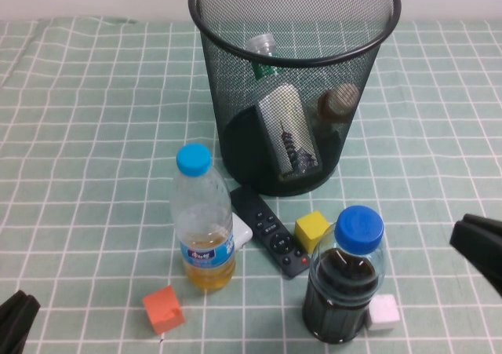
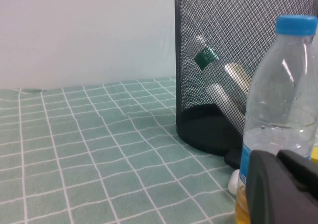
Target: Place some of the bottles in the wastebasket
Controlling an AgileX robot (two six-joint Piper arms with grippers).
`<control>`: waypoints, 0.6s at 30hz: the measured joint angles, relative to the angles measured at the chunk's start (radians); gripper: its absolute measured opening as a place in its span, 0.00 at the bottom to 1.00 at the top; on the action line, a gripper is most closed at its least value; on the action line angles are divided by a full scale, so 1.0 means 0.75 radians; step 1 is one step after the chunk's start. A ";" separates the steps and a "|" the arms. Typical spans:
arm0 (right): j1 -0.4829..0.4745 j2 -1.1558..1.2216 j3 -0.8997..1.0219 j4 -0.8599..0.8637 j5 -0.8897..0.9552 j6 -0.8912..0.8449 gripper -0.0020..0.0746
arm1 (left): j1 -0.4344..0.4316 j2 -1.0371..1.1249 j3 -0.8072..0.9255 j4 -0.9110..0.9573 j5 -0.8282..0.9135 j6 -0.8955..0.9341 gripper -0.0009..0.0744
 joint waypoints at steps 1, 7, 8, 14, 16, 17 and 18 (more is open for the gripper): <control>0.000 0.000 0.034 -0.002 -0.077 0.000 0.03 | 0.000 0.000 0.000 0.000 0.000 0.000 0.01; 0.000 0.012 0.092 -0.002 -0.222 0.026 0.03 | 0.000 0.000 0.000 0.002 0.000 0.008 0.01; 0.000 0.012 0.092 -0.002 -0.230 0.029 0.03 | 0.000 0.000 0.000 0.002 0.000 0.008 0.01; 0.000 0.012 0.092 -0.003 -0.239 0.034 0.03 | 0.000 0.000 0.000 0.005 0.000 0.008 0.01; 0.000 0.012 0.092 -0.003 -0.239 0.034 0.03 | 0.000 0.000 0.000 0.005 0.000 0.008 0.01; 0.000 0.012 0.092 -0.003 -0.239 0.034 0.03 | 0.000 0.000 0.000 0.007 0.001 0.008 0.01; 0.000 0.012 0.092 -0.003 -0.242 0.034 0.03 | 0.000 0.000 0.000 0.007 0.001 0.008 0.01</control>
